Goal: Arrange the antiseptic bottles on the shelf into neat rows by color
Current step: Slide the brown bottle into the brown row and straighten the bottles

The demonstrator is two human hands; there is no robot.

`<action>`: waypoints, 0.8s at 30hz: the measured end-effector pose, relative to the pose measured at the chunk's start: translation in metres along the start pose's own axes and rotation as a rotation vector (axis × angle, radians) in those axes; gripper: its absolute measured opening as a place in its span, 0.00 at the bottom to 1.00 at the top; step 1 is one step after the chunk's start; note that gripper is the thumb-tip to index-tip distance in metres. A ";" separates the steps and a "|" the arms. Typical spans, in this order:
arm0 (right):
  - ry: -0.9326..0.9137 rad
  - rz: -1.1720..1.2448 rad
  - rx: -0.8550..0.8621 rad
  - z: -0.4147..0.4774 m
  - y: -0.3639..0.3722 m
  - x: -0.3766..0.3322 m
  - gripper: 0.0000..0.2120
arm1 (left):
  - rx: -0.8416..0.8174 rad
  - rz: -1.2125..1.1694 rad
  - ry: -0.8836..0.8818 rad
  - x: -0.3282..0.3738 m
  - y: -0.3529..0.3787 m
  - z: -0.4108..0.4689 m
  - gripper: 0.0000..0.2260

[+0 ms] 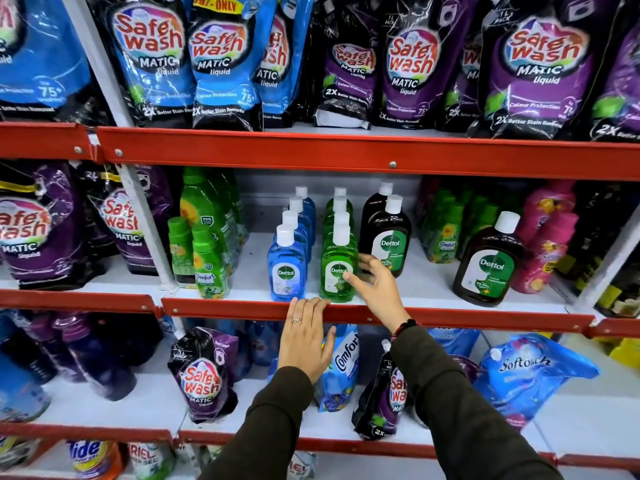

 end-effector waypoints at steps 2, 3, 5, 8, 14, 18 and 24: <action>-0.008 0.011 0.007 -0.002 -0.003 0.001 0.24 | 0.001 -0.011 -0.008 -0.001 0.000 0.000 0.22; -0.022 0.013 0.023 -0.004 -0.006 0.000 0.24 | 0.001 -0.017 -0.012 -0.001 0.000 0.000 0.22; -0.057 0.003 0.093 -0.009 -0.021 -0.003 0.23 | 0.001 -0.023 -0.015 -0.001 0.000 -0.001 0.22; -0.131 0.002 0.301 -0.022 -0.060 -0.013 0.19 | 0.008 -0.023 -0.016 -0.002 0.000 0.000 0.22; -0.228 -0.193 0.845 -0.054 -0.173 -0.036 0.22 | 0.016 -0.055 -0.045 -0.002 0.003 0.000 0.20; -0.040 -0.291 0.997 -0.058 -0.227 -0.015 0.41 | 0.020 -0.073 -0.075 -0.001 0.005 0.000 0.20; 0.156 -0.034 0.762 -0.030 -0.259 0.045 0.39 | 0.024 -0.079 -0.096 0.000 0.004 0.000 0.20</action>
Point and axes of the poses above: each hand's wrist, its own z-axis towards the middle knuckle, its own y-axis out of the palm, x = y × z, the point moved 10 cm from there along z, towards the middle knuckle, and after that the axes turned 1 degree about -y, right-handed, at the moved point
